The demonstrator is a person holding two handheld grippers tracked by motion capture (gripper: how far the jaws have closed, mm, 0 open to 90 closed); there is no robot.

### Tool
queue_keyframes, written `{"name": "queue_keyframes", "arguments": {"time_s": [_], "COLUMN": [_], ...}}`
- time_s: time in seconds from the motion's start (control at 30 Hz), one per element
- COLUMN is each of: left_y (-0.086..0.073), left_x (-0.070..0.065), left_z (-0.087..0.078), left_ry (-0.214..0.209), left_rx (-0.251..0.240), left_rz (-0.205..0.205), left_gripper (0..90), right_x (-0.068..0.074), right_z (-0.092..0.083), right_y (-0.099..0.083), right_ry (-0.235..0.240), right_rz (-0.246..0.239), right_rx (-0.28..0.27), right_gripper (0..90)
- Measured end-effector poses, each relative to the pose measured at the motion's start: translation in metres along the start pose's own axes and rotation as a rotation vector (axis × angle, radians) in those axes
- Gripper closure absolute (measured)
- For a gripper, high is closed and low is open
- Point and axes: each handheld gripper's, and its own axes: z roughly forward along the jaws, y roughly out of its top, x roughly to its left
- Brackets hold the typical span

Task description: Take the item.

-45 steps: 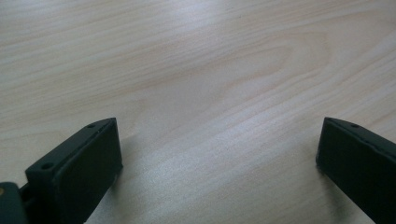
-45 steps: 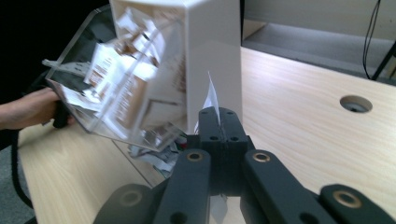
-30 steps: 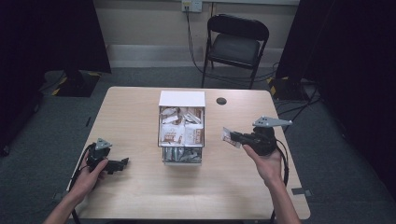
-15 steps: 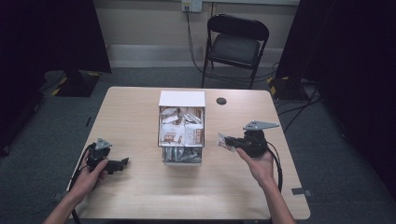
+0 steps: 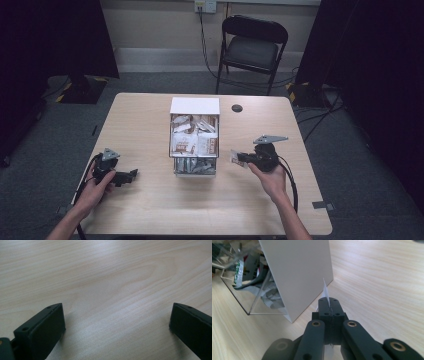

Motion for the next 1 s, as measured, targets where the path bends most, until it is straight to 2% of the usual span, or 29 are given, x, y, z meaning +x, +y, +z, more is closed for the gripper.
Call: {"name": "queue_keyframes", "arguments": {"time_s": [0.17, 0.37, 0.47, 0.5, 0.83, 1.0], "left_y": [0.0, 0.0, 0.0, 0.0, 0.0, 0.0], "left_x": [0.0, 0.0, 0.0, 0.0, 0.0, 0.0], "left_z": [0.0, 0.0, 0.0, 0.0, 0.0, 0.0], "left_ry": [0.0, 0.0, 0.0, 0.0, 0.0, 0.0], "left_rx": [0.0, 0.0, 0.0, 0.0, 0.0, 0.0], "left_rz": [0.0, -0.001, 0.0, 0.0, -0.001, 0.0], "left_gripper": [0.0, 0.0, 0.0, 0.0, 0.0, 0.0], "right_x": [-0.001, -0.003, -0.003, -0.003, -0.005, -0.007], "right_z": [0.016, 0.03, 0.041, 0.043, 0.055, 0.057], "right_y": [-0.005, -0.01, -0.014, -0.014, -0.021, -0.023], "right_ry": [0.001, 0.0, -0.025, -0.018, -0.021, -0.026], "right_rz": [-0.008, -0.008, -0.016, -0.013, -0.023, -0.013], "right_rx": [0.038, 0.059, 0.083, 0.091, 0.121, 0.116], "right_gripper": [90.0, 90.0, 90.0, 90.0, 90.0, 90.0]}}
